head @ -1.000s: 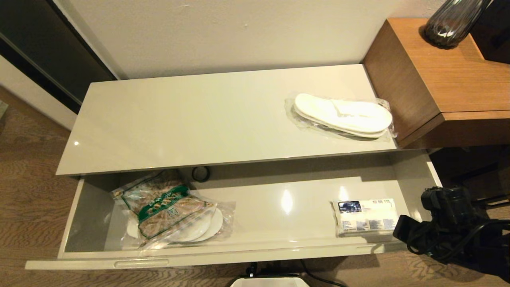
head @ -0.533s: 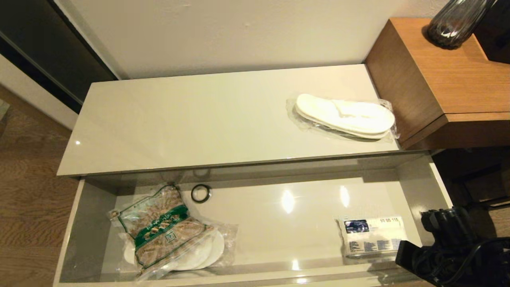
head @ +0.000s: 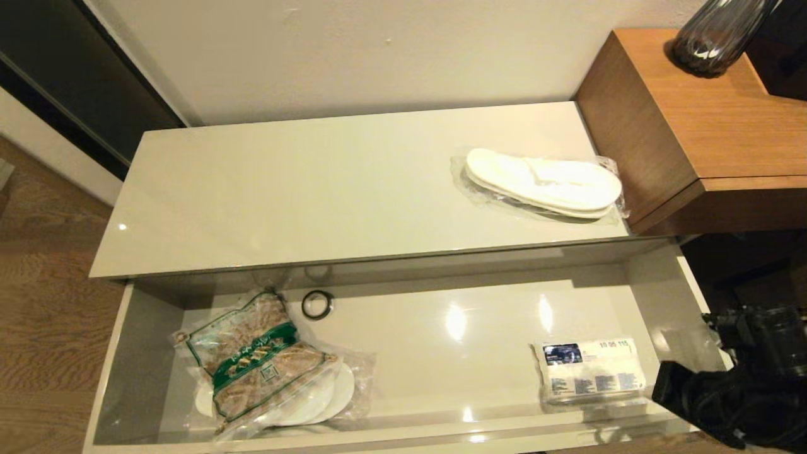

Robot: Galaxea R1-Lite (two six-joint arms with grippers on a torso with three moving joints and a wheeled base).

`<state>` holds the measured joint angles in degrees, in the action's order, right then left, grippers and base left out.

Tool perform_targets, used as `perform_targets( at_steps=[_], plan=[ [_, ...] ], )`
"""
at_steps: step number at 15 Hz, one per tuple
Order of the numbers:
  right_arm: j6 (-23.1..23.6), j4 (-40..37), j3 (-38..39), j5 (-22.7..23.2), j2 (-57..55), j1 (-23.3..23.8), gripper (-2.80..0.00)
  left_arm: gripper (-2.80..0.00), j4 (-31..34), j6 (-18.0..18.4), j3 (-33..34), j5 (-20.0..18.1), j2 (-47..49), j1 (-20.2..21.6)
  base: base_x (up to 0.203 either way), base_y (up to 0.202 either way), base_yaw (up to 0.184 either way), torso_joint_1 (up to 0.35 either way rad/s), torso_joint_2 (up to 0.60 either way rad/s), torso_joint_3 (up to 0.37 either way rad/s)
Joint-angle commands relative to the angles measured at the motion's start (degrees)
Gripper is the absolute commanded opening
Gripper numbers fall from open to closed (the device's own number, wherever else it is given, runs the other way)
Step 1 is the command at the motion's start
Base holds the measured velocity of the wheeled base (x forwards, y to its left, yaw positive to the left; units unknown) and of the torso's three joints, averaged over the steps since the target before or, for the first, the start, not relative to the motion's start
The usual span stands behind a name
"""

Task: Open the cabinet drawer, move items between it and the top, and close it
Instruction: Pick up the disposable slippers on the table

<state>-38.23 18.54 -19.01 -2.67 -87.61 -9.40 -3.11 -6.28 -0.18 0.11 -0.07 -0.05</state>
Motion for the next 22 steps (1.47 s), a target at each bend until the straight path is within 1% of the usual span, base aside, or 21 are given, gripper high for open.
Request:
perform_targets(
  at_steps=[1,2,3,4,5,6,8,10,11,12,13,14,15,17,19,22],
  plan=[
    [0.2,-8.8,-6.6,-0.3,12.5,0.0,-2.80,-2.80,-0.1,0.0,0.0,0.0,0.1,0.0,0.000,0.000,0.000,0.000,0.00,0.000],
    [1.8,-13.1,-9.4,-0.9,16.2,0.0,-2.80,-2.80,-0.1,0.0,0.0,0.0,0.1,0.0,0.000,0.000,0.000,0.000,0.00,0.000],
    [5.9,-17.6,-12.0,-2.2,19.8,0.0,-2.80,-2.80,-0.1,0.0,0.0,0.0,0.1,0.0,0.000,0.000,0.000,0.000,0.00,0.000],
    [12.1,-21.2,-14.3,-4.0,22.4,-0.1,-2.80,-2.80,-0.1,0.0,0.0,0.1,0.1,0.0,0.000,0.000,0.000,0.000,0.00,0.000],
    [19.2,-23.5,-16.2,-6.5,23.9,-0.2,-2.80,-2.80,-0.1,0.0,0.0,0.0,0.1,0.0,0.000,0.000,0.000,0.000,0.00,0.000],
    [25.8,-24.3,-18.0,-8.1,24.0,-0.4,-2.80,-2.80,-0.1,0.0,0.0,0.0,0.1,0.0,0.000,0.000,0.000,0.000,0.00,0.000],
    [36.5,-25.3,-25.6,-9.7,21.2,-0.6,-2.80,-2.80,-0.1,0.0,0.0,0.0,0.1,0.0,0.000,0.000,0.000,0.000,0.00,0.000],
    [48.6,-26.1,-32.7,-13.2,14.7,-2.2,-2.80,-2.80,-0.1,0.0,0.0,0.1,0.1,0.0,0.000,0.000,0.000,0.000,0.00,0.000],
    [52.9,-26.6,-36.0,-16.4,11.7,-5.1,-2.80,-2.80,-0.1,0.0,0.0,0.0,0.1,0.0,0.000,0.000,0.000,0.000,0.00,0.000],
    [56.2,-27.9,-38.8,-20.4,8.8,-8.4,-2.80,-2.80,-0.1,0.0,0.0,0.0,0.1,0.0,0.000,0.000,0.000,0.000,0.00,0.000],
    [59.2,-29.8,-41.9,-23.5,6.0,-10.0,-2.80,-2.80,-0.1,0.0,0.0,0.0,0.1,0.0,0.000,0.000,0.000,0.000,0.00,0.000],
    [61.1,-31.7,-44.8,-25.2,3.2,-11.7,-2.80,-2.80,-0.1,0.0,0.0,0.1,0.1,0.0,0.000,0.000,0.000,0.000,0.00,0.000],
    [62.8,-33.7,-48.0,-26.1,0.7,-13.6,-2.80,-2.80,-0.1,0.0,0.0,0.0,0.1,0.0,0.000,0.000,0.000,0.000,0.00,0.000],
    [66.1,-36.5,-51.3,-26.9,-3.8,-16.3,-2.80,-2.80,-0.1,0.0,0.0,0.0,0.1,0.0,0.000,0.000,0.000,0.000,0.00,0.000],
    [68.2,-37.0,-53.5,-27.9,-8.6,-17.3,-2.80,-2.80,-0.1,0.0,0.0,0.0,0.1,0.0,0.000,0.000,0.000,0.000,0.00,0.000],
    [68.9,-35.5,-60.8,-29.5,-17.6,-17.2,-2.80,-2.80,-0.1,0.0,0.0,0.1,0.1,0.0,0.000,0.000,0.000,0.000,0.00,0.000]
  ],
)
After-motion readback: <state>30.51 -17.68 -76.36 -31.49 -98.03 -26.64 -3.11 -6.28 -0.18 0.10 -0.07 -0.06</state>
